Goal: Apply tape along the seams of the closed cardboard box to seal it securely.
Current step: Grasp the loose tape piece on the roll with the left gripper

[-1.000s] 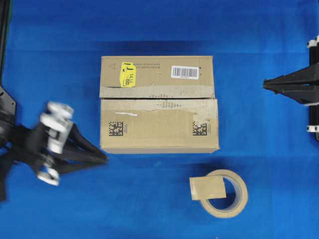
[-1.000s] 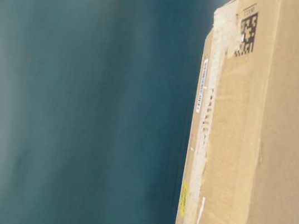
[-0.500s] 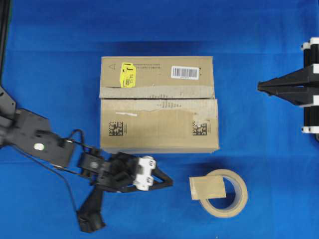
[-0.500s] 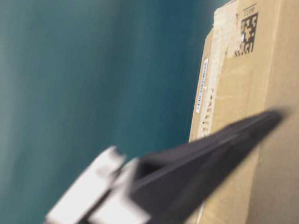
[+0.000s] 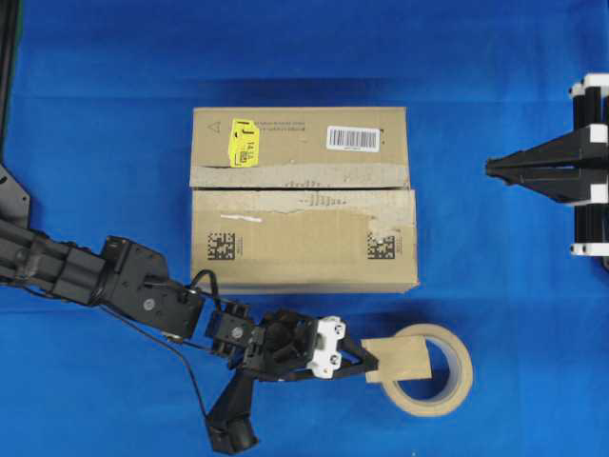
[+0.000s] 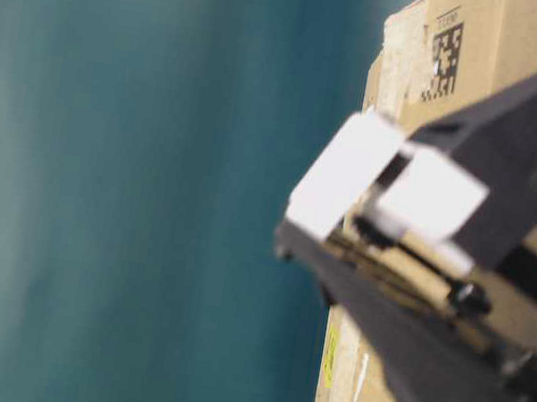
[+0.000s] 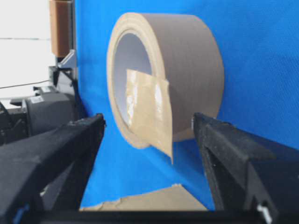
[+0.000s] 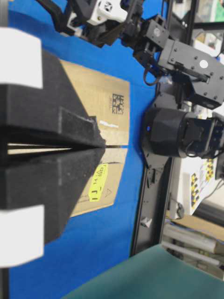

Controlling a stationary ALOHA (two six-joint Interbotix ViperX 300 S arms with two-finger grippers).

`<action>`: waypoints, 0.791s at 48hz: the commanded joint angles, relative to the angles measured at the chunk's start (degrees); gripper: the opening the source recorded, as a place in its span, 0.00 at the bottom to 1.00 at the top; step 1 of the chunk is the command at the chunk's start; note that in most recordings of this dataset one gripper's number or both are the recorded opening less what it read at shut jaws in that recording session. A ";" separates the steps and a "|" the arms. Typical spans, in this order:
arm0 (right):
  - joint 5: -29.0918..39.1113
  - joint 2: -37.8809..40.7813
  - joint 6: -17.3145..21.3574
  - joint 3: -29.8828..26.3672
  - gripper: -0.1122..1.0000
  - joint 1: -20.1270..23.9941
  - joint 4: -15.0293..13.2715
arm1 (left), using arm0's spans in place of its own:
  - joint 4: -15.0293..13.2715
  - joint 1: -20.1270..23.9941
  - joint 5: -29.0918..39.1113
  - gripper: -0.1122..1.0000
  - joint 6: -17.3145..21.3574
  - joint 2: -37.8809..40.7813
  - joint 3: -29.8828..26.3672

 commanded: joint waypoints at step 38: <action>-0.26 1.58 -0.18 -1.05 0.10 0.35 0.09 | -0.70 0.53 2.72 0.11 -8.26 0.88 -3.60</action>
